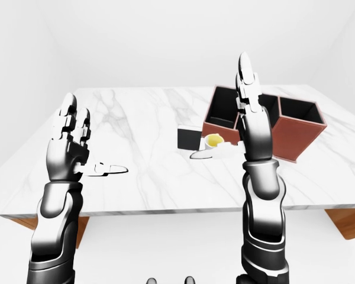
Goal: Pick up the book and place it in the caddy.
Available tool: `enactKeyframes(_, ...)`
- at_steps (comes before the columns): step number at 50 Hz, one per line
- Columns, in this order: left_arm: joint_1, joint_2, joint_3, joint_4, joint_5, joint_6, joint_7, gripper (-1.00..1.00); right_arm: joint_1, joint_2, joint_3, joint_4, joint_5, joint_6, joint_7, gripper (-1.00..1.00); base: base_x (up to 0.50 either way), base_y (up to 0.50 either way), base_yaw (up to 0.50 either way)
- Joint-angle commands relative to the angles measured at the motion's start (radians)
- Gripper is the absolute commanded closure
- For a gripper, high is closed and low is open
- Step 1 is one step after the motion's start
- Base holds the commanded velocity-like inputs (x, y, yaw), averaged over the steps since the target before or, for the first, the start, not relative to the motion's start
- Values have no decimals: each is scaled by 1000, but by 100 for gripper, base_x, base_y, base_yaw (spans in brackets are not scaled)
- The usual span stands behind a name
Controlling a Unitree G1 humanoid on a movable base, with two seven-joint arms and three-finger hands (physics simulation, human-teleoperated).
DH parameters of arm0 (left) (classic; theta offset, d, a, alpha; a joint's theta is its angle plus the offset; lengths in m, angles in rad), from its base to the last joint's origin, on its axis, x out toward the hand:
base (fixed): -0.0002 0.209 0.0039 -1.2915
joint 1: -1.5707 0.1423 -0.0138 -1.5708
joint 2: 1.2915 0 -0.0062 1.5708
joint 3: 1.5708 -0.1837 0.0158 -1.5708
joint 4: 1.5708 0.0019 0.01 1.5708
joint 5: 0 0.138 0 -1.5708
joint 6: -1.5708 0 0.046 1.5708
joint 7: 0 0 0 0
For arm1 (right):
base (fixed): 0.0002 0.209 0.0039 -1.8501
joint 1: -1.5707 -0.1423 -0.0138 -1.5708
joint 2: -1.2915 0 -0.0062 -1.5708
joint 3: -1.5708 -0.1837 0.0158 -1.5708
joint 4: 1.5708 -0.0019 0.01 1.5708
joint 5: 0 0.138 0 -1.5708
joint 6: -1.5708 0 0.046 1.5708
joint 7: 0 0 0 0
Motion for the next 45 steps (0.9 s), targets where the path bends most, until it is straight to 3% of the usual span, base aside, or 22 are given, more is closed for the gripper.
enactKeyframes(1, 2, -1, -2, -11, 1, 0, 0, -100, 6, -1, -4, -3, 4, 0, 2, -100, 18, 0, 0)
enactKeyframes(24, 3, 3, 7, -8, -1, 0, -2, -100, 20, 0, -1, -14, -7, 0, 17, -100, 18, 0, 0)
enactKeyframes(45, 9, 2, 9, 5, -3, 0, -3, -100, 9, 7, 9, 15, -14, 0, 0, -100, -5, -16, 0)
